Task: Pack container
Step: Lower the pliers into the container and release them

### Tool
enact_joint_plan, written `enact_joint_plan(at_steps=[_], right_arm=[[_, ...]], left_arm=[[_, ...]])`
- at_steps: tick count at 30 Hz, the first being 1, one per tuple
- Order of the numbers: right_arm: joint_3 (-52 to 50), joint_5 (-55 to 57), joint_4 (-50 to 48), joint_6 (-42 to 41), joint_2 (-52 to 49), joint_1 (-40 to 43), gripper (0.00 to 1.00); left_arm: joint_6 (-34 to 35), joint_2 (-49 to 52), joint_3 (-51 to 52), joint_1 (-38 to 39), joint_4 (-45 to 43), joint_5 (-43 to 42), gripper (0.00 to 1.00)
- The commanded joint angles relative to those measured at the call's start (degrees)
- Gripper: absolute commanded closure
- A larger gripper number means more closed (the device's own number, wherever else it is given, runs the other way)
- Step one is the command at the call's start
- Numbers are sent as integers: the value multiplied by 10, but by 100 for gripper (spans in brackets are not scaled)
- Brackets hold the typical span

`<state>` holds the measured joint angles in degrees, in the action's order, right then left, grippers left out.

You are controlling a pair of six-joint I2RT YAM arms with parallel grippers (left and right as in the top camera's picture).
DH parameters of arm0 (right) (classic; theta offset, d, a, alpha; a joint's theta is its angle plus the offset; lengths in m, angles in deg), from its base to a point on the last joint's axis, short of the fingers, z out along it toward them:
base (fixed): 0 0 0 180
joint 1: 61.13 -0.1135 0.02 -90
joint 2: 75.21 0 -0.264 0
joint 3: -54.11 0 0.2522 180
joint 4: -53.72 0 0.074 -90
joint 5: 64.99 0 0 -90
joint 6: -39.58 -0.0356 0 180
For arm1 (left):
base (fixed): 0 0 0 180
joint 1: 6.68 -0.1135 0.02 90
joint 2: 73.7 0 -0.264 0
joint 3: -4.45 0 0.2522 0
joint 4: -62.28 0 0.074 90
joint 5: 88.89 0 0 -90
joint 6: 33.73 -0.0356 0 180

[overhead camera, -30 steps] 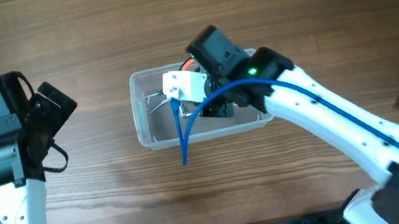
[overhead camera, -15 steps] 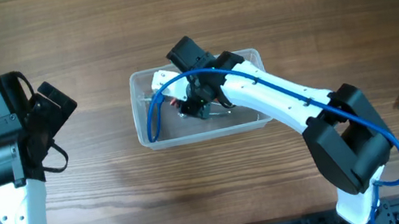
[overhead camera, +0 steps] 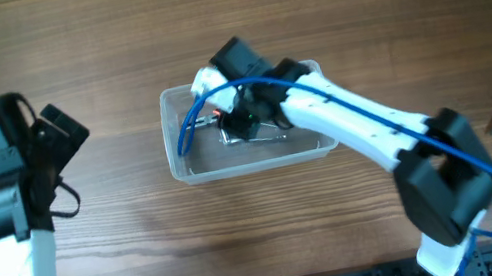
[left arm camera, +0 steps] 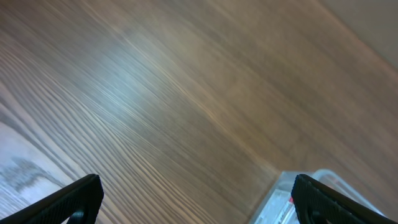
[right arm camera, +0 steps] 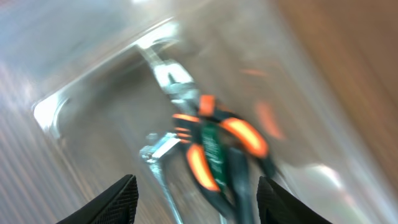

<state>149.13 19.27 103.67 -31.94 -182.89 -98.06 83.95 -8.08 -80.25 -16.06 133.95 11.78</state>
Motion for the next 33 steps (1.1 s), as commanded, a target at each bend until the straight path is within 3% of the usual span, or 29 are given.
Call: enact_joint_plan(at_steps=[1,5,8,21,33], right_arm=[[20,63,13,-164,98,76,39],[20,74,57,-344,157,214,36],[20,74,107,-424,174,320,35],[16,75,206,-442,158,606,28],[16,75,214,-403,23,729,22]], left_arm=[[-14,-39,0,-56,3,9,0],[-37,-39,0,-114,13,-65,0],[-39,-30,0,-128,20,-83,0],[-48,-26,0,-128,20,-83,0],[-48,-26,0,-128,24,-83,0]])
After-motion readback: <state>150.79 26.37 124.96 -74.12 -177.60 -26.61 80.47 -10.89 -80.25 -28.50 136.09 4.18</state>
